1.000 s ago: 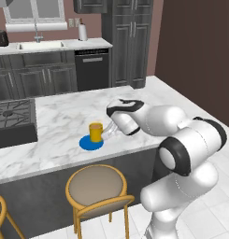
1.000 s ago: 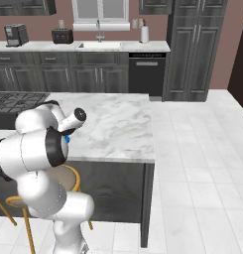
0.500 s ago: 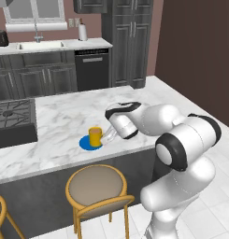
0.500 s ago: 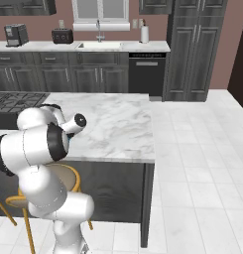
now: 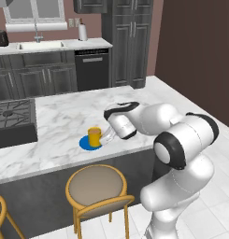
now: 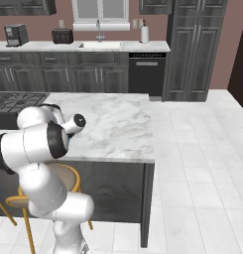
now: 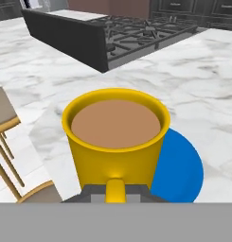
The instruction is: Pick the cup of tea, navigate to the dining table, and place it on the saucer.
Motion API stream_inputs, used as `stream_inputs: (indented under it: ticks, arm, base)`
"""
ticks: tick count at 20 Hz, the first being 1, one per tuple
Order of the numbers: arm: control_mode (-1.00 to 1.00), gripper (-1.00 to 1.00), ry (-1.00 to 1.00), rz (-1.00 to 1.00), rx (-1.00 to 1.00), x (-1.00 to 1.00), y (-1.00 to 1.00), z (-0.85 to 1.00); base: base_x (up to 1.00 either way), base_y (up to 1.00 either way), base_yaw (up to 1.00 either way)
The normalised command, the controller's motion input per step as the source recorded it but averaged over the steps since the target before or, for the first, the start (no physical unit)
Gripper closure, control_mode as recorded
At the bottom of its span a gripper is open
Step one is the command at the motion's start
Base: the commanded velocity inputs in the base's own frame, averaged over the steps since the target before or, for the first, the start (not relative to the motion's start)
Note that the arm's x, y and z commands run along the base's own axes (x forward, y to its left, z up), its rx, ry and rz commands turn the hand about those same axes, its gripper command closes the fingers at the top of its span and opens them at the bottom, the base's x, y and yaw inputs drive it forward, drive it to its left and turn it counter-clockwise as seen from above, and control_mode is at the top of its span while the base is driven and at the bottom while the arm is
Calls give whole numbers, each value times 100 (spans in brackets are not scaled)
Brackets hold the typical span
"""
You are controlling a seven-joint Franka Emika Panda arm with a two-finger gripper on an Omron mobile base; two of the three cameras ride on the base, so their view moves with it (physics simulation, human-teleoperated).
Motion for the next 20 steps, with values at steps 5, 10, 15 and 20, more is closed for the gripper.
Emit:
stream_inputs:
  ticks: [5,10,15,20]
  arm:
    - [-100,100,0,0,-1,16,5,-10]
    - [-100,100,0,0,0,12,9,-18]
    - [-100,100,0,0,-1,1,11,-27]
    - [-100,100,0,0,0,0,8,-15]
  base:
    - [0,0,0]
    - [0,0,0]
    - [0,0,0]
    - [0,0,0]
